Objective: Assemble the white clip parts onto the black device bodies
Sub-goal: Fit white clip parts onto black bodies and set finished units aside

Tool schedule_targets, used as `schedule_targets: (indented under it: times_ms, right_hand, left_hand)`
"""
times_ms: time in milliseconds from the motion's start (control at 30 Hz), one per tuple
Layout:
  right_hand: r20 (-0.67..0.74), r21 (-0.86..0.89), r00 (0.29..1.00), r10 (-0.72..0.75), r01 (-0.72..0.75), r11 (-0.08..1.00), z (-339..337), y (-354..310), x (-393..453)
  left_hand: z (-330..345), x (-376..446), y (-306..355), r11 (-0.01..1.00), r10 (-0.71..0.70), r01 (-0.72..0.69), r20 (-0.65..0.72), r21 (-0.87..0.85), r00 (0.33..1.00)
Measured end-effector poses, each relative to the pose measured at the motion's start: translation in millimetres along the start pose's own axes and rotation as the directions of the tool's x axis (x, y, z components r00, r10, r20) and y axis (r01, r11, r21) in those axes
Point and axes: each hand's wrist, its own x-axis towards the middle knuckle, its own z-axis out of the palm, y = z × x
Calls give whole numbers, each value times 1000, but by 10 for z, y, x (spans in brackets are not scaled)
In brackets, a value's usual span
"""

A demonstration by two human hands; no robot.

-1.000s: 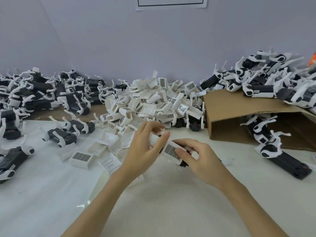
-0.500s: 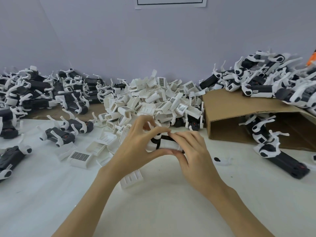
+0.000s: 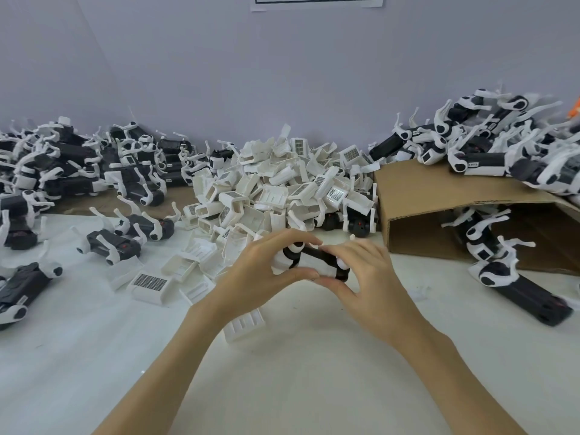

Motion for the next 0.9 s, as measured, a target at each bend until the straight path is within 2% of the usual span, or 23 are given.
schedule_targets:
  times_ms: [67,267,467,700,733,800,900]
  right_hand:
    - [11,-20,1000,11,-11,1000,15,-9,5]
    - [-68,-3,997,-23,22,1000,-31,-37,26]
    - [19,-45,1000,11,-10,999,-39,1,15]
    - [-38,-57,999,-13,10,998,-56,-34,27]
    - [-16,-14,1000,26,-26,1000,-53,-36,21]
    - [57,184,988,146,-154,971,-50,-64,11]
    - [165,538,948,271,-317,781,-50,-108,5]
  left_hand:
    - [31,-4,-8,1000,6,-6,-15,-1,1000]
    - [48,0,48,998,36,-39,-49,-45,998]
    - [48,-7,36,999,47,-47,-27,-15,999]
    - [25,0,85,999,36,-38,-76,-15,996]
    - [15,1,91,1000,-6,4,-75,-25,997]
    - [-11,-2,85,989,-104,100,-28,-112,994]
    - [-51,0,75,942,-183,180,16,-283,983]
